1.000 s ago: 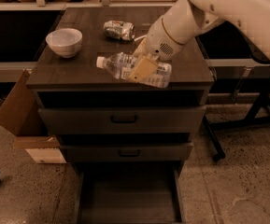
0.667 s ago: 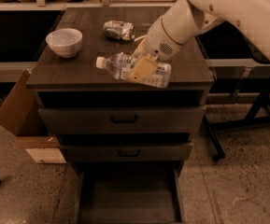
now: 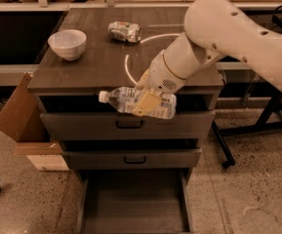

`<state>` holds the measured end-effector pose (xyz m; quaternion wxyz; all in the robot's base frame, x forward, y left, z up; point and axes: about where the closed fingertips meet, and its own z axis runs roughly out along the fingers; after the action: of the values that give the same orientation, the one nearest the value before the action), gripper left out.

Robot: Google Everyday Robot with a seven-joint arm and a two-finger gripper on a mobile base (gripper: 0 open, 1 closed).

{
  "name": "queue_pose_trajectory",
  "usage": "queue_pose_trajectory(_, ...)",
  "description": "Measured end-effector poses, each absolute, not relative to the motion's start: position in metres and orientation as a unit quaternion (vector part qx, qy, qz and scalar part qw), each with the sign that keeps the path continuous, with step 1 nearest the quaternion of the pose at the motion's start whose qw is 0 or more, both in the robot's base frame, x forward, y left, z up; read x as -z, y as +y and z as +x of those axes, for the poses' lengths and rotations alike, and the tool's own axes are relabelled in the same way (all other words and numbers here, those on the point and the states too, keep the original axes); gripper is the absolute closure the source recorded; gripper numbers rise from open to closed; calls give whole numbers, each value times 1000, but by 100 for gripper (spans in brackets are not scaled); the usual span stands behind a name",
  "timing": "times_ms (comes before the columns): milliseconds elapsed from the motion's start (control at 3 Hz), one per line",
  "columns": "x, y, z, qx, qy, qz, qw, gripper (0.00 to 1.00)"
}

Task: Place blue plastic bottle into bottom drawer

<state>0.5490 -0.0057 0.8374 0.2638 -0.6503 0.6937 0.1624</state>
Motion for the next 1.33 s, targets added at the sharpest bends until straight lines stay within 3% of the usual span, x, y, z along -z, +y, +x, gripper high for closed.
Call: queue_pose_trajectory(1333, -689, -7, 504, -197, 721, -623, 230, 100)
